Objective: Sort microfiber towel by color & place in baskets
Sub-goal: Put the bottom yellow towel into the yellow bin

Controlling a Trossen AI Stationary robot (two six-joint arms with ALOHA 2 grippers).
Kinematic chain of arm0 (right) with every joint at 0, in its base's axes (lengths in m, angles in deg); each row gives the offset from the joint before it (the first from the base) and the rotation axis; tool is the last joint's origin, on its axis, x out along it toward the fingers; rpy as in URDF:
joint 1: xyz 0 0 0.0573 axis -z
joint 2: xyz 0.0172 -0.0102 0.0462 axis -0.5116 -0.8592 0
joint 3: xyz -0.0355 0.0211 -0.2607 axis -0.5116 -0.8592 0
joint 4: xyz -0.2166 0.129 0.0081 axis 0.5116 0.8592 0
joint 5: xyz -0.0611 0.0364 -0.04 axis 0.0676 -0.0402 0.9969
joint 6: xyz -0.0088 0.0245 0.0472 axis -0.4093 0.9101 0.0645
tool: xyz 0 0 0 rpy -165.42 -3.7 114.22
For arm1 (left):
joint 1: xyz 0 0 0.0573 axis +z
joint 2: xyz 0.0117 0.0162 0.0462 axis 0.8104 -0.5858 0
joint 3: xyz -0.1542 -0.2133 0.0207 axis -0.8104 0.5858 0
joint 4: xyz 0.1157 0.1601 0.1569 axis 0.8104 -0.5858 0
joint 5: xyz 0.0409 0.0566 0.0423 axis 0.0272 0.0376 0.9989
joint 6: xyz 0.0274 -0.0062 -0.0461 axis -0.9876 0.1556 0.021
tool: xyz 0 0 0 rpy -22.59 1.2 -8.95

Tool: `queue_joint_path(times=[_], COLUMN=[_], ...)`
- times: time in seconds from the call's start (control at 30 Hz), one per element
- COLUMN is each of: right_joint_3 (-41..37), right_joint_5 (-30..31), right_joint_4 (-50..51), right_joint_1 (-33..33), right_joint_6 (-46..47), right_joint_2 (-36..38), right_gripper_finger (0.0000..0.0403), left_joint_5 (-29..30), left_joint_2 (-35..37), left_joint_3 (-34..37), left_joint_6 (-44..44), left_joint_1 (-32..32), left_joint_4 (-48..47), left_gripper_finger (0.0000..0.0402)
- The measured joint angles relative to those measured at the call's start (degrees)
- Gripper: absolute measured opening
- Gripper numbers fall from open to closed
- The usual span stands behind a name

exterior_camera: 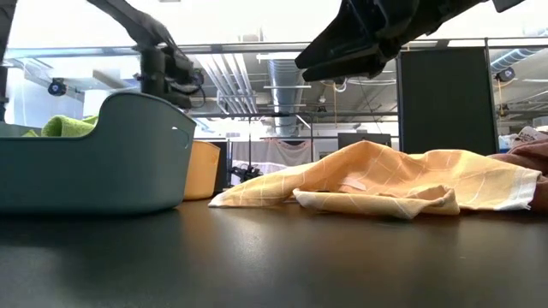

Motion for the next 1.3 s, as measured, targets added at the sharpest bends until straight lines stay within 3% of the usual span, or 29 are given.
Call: queue_joint_path(times=[0.23,0.5,0.87,1.1,1.3], right_joint_3=[0.00,0.00,0.00,0.00,0.00], right_joint_5=[0.00,-0.01,0.11,0.13,0.61], right_joint_4=[2.68,10.33,11.13,11.13,11.17], right_joint_1=[-0.11,-0.11,-0.09,0.00,0.00], right_joint_6=[2.93,8.16,7.64,7.62,6.94], right_joint_2=[0.00,0.00,0.00,0.00,0.00], right_gripper_finger=[0.0258,0.0274,0.0294,0.0310,0.0324], left_joint_5=[-0.26,0.10,4.06,6.08,6.21], left_joint_2=[-7.01,-9.59,-10.42,-10.26,-8.38], left_joint_3=[-2.13,3.36,12.91,14.34,10.11], left_joint_6=[3.09,7.61,8.82,5.31,3.62], left_joint_1=[0.17,0.78,0.77,0.77,0.60], left_joint_4=[0.44,7.25,16.74,16.34,6.99], left_gripper_finger=[0.0009,0.0034,0.0057,0.0112,0.0179])
